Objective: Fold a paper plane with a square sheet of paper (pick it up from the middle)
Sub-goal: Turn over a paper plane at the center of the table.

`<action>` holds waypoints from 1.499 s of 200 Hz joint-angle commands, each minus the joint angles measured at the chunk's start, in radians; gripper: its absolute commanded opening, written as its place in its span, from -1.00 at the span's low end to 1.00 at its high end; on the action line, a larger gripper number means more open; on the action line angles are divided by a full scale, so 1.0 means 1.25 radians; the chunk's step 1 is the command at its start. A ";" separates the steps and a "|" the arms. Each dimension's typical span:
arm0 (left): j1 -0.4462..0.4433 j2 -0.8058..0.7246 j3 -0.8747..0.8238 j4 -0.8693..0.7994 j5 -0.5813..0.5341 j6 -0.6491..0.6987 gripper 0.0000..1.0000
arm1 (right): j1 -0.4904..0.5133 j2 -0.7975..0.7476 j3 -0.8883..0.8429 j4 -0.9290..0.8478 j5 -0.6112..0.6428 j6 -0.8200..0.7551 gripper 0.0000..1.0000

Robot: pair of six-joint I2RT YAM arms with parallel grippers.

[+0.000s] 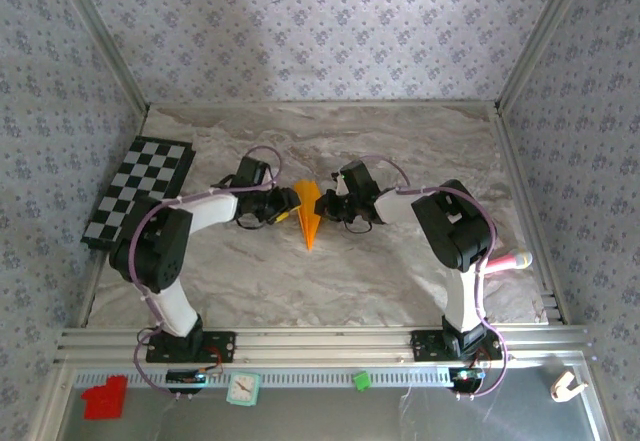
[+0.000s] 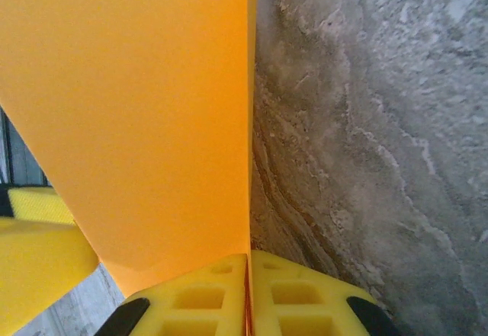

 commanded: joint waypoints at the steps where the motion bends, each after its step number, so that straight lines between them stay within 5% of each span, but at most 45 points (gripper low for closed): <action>1: -0.011 0.036 0.054 -0.072 -0.011 0.028 -0.14 | -0.003 0.001 0.001 -0.006 -0.015 0.008 -0.82; 83: -0.013 0.051 0.080 -0.131 -0.064 0.046 -0.69 | -0.012 0.002 0.016 -0.036 -0.023 -0.009 -0.58; 174: -0.010 0.043 0.084 -0.131 -0.043 0.077 -0.62 | -0.027 0.006 0.048 -0.080 -0.068 -0.070 -0.51; 222: -0.004 0.046 0.078 -0.144 -0.063 0.081 -0.67 | -0.034 0.011 0.050 -0.101 -0.040 -0.061 -0.82; 300: 0.004 0.054 0.044 -0.155 -0.092 0.057 -0.68 | -0.040 0.012 0.007 -0.083 0.001 0.001 -0.84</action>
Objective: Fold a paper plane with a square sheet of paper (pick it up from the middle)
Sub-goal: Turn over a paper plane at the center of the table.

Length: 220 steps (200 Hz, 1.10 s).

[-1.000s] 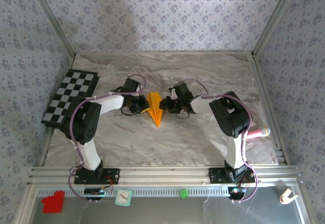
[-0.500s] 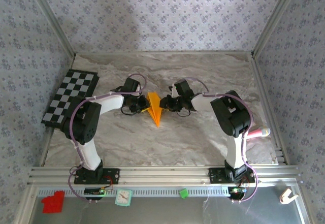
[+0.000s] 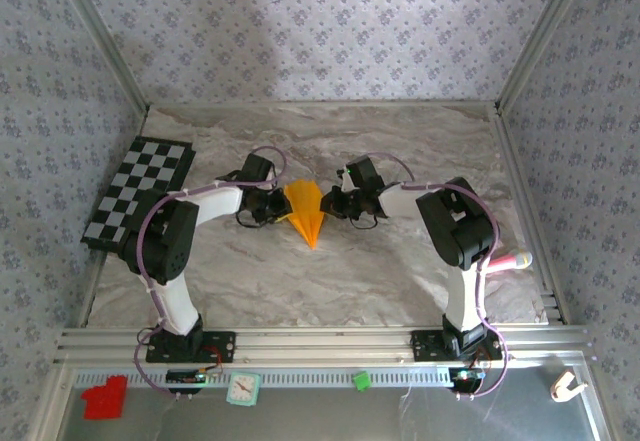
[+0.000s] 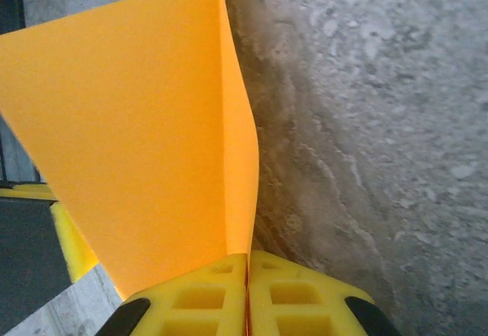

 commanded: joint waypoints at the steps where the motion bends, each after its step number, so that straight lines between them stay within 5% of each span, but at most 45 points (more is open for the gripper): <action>1: 0.005 0.009 -0.013 -0.028 -0.019 -0.008 -0.68 | -0.004 0.012 -0.015 -0.011 0.021 0.029 -0.84; 92: -0.009 -0.145 -0.013 -0.033 0.021 -0.034 -0.21 | 0.008 -0.021 -0.013 -0.016 0.010 0.051 -0.82; 162: -0.073 -0.177 -0.070 0.064 0.091 -0.094 -0.25 | 0.029 -0.053 0.001 -0.038 0.014 0.059 -0.82; 220: -0.090 -0.134 -0.036 0.015 0.036 -0.075 -0.23 | 0.041 -0.055 0.016 -0.053 0.016 0.056 -0.82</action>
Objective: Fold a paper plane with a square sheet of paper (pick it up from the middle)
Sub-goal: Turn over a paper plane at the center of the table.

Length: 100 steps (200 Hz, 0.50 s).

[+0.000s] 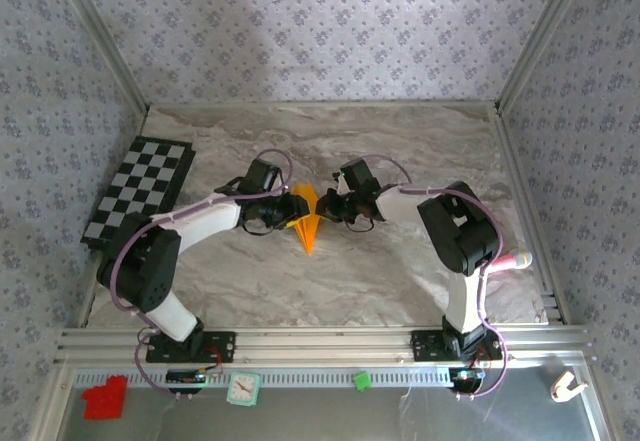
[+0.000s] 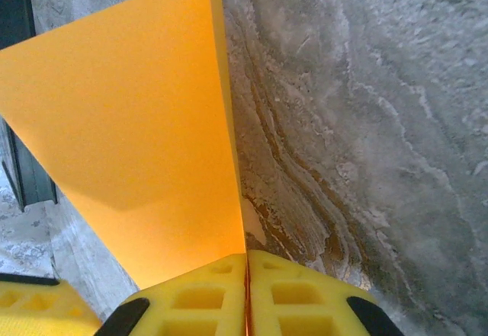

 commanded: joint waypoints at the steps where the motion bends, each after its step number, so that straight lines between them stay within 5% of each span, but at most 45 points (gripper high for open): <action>1: -0.001 0.018 0.030 -0.030 -0.028 0.004 -0.23 | 0.003 -0.021 0.020 -0.027 0.007 0.008 -0.82; 36: -0.001 0.012 0.021 -0.058 -0.097 0.023 -0.08 | 0.004 -0.019 0.021 -0.029 0.006 0.006 -0.82; 100: -0.005 0.048 0.022 -0.011 -0.043 0.020 -0.12 | 0.006 -0.016 0.023 -0.034 0.007 0.004 -0.82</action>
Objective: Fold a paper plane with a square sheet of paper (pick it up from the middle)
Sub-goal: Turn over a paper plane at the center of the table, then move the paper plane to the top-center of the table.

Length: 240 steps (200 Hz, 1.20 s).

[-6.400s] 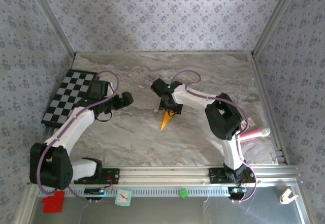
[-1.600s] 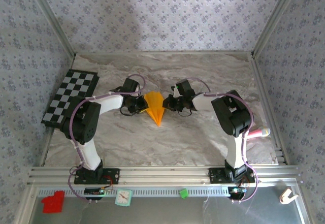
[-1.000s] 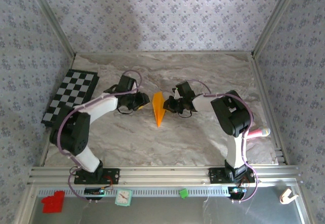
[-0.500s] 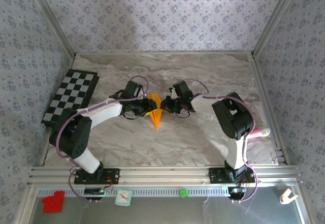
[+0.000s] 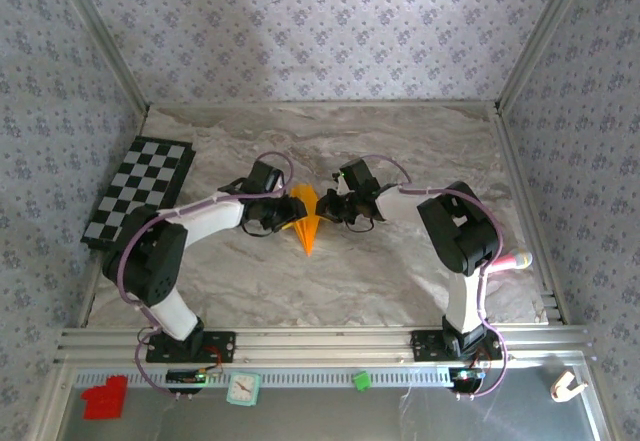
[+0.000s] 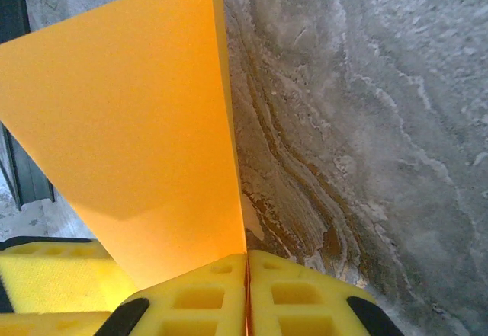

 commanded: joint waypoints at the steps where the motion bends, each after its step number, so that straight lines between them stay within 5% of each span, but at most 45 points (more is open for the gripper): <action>1: -0.006 0.013 0.017 0.014 0.023 0.010 -0.12 | 0.004 -0.016 0.021 -0.023 0.007 0.005 -0.82; 240: -0.075 0.112 0.125 -0.136 -0.082 0.069 -0.31 | 0.012 -0.026 0.033 -0.043 -0.002 0.005 -0.82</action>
